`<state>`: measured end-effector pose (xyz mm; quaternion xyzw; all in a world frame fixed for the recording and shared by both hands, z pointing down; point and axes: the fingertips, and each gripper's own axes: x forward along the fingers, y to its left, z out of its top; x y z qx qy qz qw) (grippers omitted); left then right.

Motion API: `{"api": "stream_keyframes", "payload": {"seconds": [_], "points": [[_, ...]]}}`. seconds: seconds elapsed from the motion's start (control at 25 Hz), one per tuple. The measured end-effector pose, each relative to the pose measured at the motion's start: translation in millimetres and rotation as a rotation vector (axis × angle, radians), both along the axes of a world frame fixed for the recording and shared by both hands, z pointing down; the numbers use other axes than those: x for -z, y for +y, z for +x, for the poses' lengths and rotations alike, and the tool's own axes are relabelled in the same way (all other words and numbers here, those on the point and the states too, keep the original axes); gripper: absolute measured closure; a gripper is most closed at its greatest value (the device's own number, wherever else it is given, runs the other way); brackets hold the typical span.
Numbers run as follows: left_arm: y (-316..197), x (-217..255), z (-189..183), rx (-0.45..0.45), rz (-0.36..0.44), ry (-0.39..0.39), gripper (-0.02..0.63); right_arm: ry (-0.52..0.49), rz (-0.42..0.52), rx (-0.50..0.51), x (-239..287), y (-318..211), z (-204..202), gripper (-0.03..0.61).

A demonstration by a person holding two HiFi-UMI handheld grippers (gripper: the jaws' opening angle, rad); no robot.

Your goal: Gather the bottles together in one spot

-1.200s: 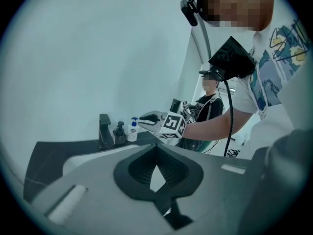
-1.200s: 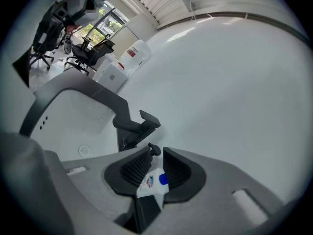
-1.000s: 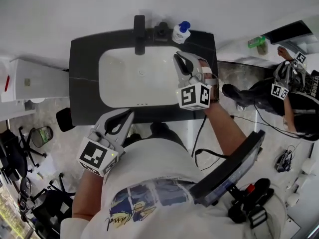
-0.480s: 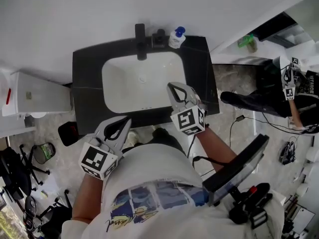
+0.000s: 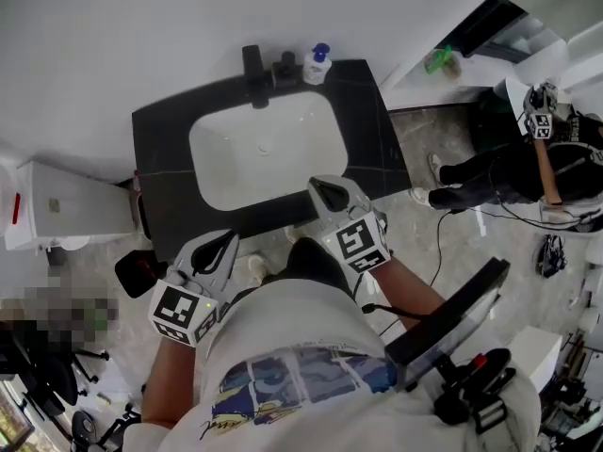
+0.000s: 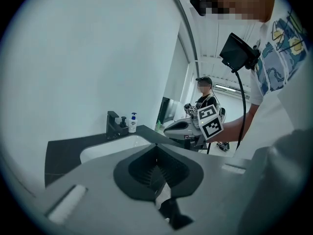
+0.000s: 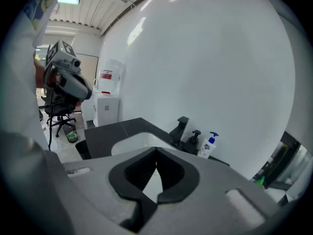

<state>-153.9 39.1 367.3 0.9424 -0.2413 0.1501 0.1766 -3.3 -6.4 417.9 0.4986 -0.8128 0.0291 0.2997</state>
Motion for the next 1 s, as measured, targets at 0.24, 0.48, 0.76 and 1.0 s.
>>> {"api": "stream_keyframes", "payload": {"seconds": [0.24,0.48,0.76,1.0], "points": [[18.8,-10.8,-9.8,-0.042,0.000,-0.020,0.611,-0.052,0.011,-0.018,23.9,28.9,-19.6,0.575],[39.9,-11.9,-1.9,-0.041,0.044,-0.052,0.611,-0.070,0.029,0.018,35.7,57.9,-25.8,0.575],[73.8,-3.8,29.6,-0.031,0.050,-0.056,0.611,-0.090,0.027,0.049,45.1,99.4,-2.6,0.575],[111.5,4.6,64.9,-0.003,0.055,-0.029,0.611,-0.125,0.037,0.093,51.5,140.7,18.4,0.575]]}}
